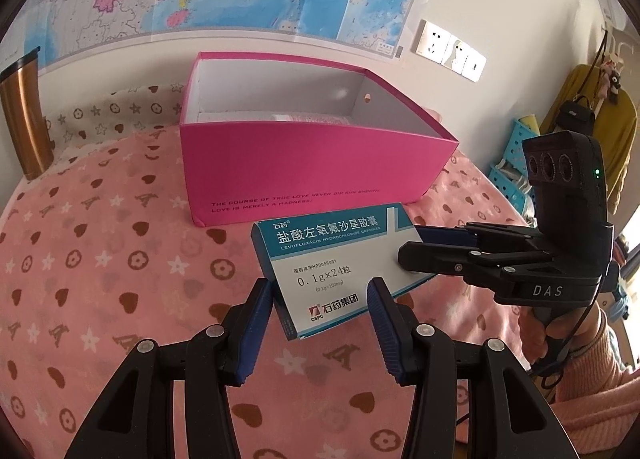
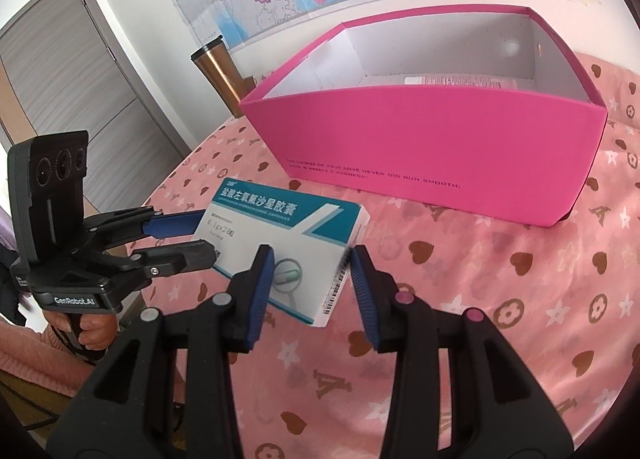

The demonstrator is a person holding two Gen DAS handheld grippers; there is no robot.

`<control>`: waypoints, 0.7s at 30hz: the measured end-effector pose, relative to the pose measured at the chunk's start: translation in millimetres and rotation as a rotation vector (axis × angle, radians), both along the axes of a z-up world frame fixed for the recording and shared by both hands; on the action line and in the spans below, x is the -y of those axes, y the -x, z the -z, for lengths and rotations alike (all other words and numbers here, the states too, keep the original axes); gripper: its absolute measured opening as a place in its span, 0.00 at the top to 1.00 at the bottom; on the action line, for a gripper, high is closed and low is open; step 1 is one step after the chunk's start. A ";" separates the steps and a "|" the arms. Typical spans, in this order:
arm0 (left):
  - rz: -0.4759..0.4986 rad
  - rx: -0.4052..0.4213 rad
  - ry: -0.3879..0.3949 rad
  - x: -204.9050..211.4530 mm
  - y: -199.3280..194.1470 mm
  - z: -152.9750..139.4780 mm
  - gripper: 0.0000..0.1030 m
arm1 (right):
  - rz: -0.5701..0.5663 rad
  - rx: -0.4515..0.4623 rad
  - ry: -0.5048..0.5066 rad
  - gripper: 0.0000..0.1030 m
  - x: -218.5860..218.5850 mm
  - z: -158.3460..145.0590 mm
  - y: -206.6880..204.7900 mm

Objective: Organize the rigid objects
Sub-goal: 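Lift the medicine box with the right gripper toward the magenta box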

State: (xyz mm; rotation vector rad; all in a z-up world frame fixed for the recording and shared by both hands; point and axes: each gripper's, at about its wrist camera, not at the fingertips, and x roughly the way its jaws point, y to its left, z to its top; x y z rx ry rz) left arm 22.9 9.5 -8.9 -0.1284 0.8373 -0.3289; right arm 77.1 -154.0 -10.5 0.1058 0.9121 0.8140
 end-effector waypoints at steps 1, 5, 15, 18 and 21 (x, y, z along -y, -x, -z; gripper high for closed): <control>-0.001 0.001 0.000 0.0 -0.2 -0.2 0.52 | 0.001 0.002 0.001 0.58 0.2 -0.3 0.1; -0.001 0.004 -0.002 0.1 -0.2 -1.2 0.52 | 0.002 0.009 0.001 0.58 -1.1 -2.2 0.0; -0.002 0.021 0.003 -2.0 -2.0 -5.7 0.52 | 0.002 0.028 0.007 0.58 -1.8 -7.5 -0.6; -0.003 0.028 0.004 -2.4 -2.3 -7.3 0.52 | 0.001 0.033 0.006 0.58 -1.3 -8.7 -1.2; -0.006 0.034 0.004 -3.3 -2.9 -8.7 0.52 | -0.001 0.038 0.005 0.58 -1.3 -9.7 -1.5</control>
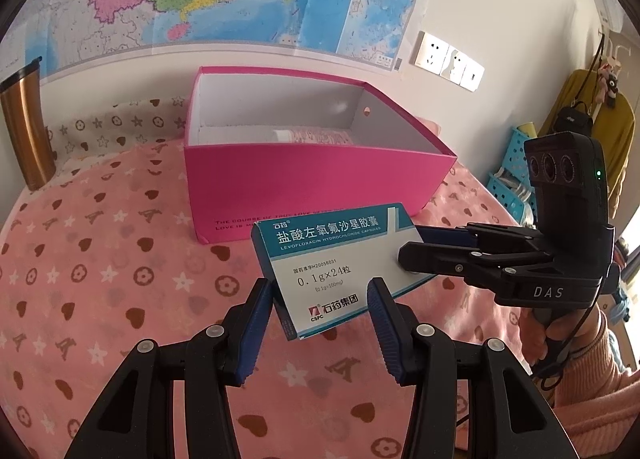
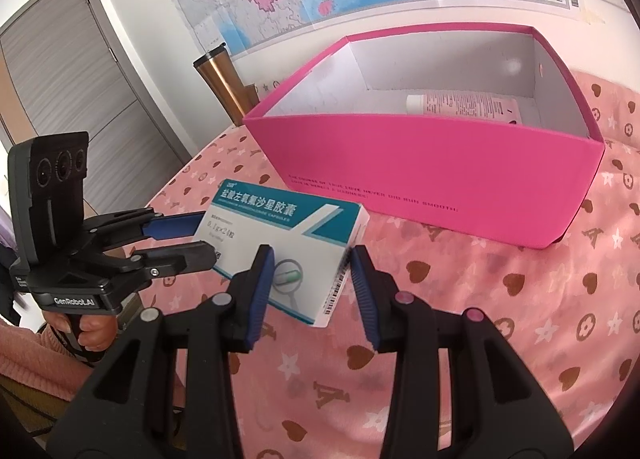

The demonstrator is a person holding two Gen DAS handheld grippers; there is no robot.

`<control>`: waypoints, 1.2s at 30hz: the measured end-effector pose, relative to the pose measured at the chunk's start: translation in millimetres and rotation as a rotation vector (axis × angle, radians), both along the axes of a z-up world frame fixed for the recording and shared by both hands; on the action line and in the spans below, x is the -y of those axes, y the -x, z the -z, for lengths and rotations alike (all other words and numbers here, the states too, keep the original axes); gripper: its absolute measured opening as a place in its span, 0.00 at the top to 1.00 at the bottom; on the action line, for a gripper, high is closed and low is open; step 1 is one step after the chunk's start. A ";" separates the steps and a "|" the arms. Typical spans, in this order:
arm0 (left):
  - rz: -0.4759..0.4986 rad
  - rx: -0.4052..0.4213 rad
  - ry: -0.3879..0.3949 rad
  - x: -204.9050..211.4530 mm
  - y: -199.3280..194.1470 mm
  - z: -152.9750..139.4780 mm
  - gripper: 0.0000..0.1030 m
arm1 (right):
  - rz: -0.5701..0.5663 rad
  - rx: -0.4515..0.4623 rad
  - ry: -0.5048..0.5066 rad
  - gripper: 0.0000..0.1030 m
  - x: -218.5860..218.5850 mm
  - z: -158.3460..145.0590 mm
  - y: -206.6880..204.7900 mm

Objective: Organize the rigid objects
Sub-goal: 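Lift the medicine box with the right gripper toward the magenta box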

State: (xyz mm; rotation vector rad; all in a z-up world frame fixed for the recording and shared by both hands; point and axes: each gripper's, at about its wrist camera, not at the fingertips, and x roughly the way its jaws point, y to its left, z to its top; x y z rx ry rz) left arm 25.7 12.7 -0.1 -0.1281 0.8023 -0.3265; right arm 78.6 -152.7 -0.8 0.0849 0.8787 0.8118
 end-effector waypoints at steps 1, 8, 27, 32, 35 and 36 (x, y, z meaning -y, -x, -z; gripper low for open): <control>-0.001 0.002 0.000 -0.3 -0.2 -0.5 0.52 | -0.001 0.003 0.000 0.58 0.1 -0.6 0.1; -0.006 0.011 0.000 -1.2 -2.6 -3.8 0.52 | -0.004 0.016 -0.003 0.58 -0.8 -3.9 -1.0; 0.001 0.069 -0.017 2.5 -9.9 -20.3 0.52 | 0.011 0.064 -0.006 0.58 3.1 -19.5 -6.9; 0.007 0.077 -0.023 4.9 -11.2 -22.8 0.52 | 0.018 0.074 -0.010 0.58 5.3 -22.9 -9.4; 0.008 0.081 -0.023 5.2 -12.1 -23.5 0.52 | 0.020 0.077 -0.012 0.58 5.7 -24.0 -10.6; 0.009 0.083 -0.023 5.5 -12.6 -23.9 0.52 | 0.021 0.078 -0.012 0.58 5.9 -24.5 -10.7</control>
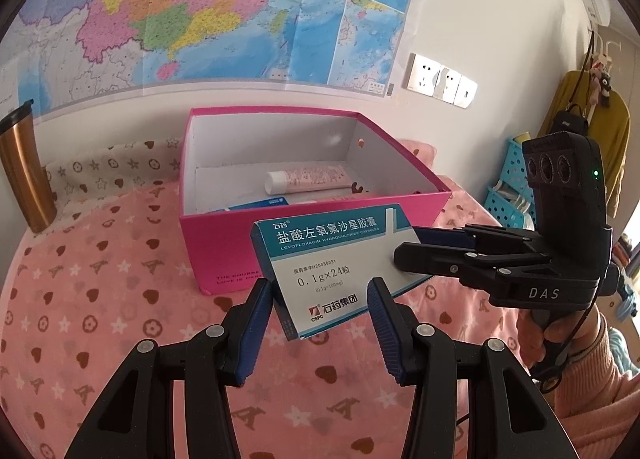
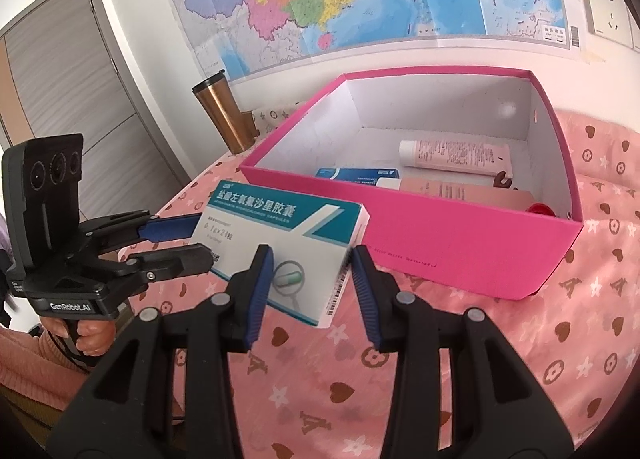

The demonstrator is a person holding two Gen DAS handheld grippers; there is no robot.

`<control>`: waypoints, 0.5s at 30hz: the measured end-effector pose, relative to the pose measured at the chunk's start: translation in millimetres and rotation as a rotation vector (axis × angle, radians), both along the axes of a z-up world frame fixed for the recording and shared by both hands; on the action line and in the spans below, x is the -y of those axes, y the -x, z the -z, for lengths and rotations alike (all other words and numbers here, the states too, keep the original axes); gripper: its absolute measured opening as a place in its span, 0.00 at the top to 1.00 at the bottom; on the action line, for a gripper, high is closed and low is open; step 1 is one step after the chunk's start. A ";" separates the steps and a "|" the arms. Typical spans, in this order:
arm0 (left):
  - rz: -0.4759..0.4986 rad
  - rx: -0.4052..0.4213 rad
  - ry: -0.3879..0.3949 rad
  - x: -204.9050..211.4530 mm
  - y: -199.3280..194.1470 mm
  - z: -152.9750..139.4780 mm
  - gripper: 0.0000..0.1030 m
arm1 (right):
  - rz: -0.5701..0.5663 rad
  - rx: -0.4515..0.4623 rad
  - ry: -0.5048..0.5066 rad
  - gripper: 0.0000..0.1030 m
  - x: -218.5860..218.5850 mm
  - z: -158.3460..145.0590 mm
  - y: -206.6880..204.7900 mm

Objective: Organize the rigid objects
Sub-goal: 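Lift the medicine box with the right gripper toward the magenta box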

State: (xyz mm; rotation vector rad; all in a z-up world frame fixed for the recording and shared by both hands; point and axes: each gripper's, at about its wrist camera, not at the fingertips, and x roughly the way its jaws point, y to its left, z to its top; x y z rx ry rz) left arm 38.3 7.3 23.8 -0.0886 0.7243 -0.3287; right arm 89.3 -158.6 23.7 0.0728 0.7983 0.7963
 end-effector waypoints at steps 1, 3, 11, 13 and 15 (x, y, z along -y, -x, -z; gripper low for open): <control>0.000 0.001 -0.001 0.2 -0.3 -0.1 0.52 | 0.001 0.001 0.000 0.58 0.1 -0.2 -0.2; 0.001 0.003 -0.004 1.1 -1.3 -0.7 0.52 | 0.003 0.002 0.000 0.58 0.7 -0.4 -0.2; 0.004 0.008 -0.012 2.7 -5.1 -2.5 0.52 | 0.007 0.011 -0.007 0.58 2.4 -3.0 -2.5; 0.005 0.009 -0.014 2.8 -6.4 -3.0 0.52 | 0.008 0.013 -0.008 0.58 2.4 -3.6 -2.9; 0.007 0.013 -0.017 3.1 -7.0 -3.6 0.52 | 0.008 0.014 -0.010 0.58 2.8 -3.7 -3.1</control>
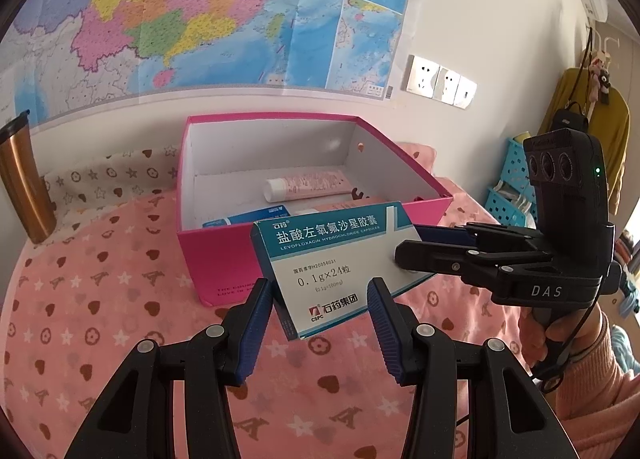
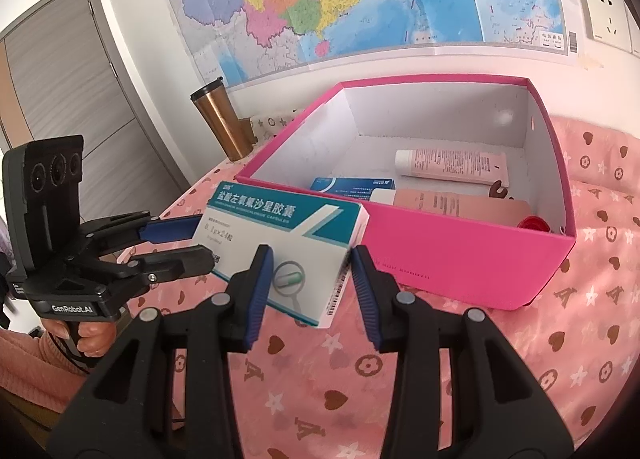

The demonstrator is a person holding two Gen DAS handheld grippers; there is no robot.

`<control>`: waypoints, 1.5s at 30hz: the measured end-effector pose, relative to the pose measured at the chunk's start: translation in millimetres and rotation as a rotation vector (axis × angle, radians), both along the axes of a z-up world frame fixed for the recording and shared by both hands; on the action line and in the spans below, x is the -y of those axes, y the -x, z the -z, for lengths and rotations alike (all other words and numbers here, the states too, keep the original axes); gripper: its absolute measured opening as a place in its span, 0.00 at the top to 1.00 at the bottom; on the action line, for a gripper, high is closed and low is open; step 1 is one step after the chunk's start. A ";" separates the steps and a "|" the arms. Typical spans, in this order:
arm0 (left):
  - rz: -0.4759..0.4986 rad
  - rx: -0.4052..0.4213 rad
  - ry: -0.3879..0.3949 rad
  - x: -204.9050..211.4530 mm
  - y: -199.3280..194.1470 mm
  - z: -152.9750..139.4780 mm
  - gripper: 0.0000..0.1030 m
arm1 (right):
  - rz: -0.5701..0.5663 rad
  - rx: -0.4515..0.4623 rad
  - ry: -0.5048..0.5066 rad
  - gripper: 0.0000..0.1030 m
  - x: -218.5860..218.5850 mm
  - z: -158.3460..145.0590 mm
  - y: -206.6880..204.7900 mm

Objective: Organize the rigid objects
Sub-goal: 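Lift the medicine box with the right gripper toward the magenta box, then lower the medicine box into the magenta box and open the right gripper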

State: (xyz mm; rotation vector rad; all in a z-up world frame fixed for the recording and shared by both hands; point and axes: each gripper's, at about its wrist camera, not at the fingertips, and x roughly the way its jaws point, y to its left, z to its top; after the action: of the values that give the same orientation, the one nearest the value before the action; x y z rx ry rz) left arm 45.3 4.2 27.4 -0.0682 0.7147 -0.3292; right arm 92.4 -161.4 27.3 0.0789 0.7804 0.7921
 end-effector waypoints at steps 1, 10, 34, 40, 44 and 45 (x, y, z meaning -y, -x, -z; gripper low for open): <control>0.000 0.002 -0.001 0.3 -0.3 -0.5 0.52 | 0.001 0.001 0.001 0.58 -0.5 -0.2 -0.3; 0.003 0.014 -0.010 0.2 -4.1 -3.0 0.52 | 0.006 0.004 -0.002 0.58 -0.9 -1.3 -2.8; -0.001 0.040 -0.030 -1.5 -15.3 -9.3 0.52 | 0.009 0.018 -0.006 0.58 -1.5 -6.2 -12.1; -0.005 0.046 -0.030 -3.1 -20.1 -11.4 0.50 | 0.006 0.030 -0.005 0.58 -3.8 -9.2 -15.7; -0.011 0.050 -0.032 -5.4 -26.3 -12.9 0.50 | 0.003 0.040 -0.007 0.58 -6.4 -13.3 -20.4; -0.013 0.048 -0.032 -6.2 -28.6 -13.2 0.50 | 0.003 0.042 -0.007 0.58 -6.7 -13.7 -20.1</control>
State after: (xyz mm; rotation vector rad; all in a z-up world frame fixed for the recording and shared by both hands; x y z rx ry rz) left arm 73.9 10.4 40.6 -0.0345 0.6710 -0.3057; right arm 112.4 -154.7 41.1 0.0689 0.7374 0.7917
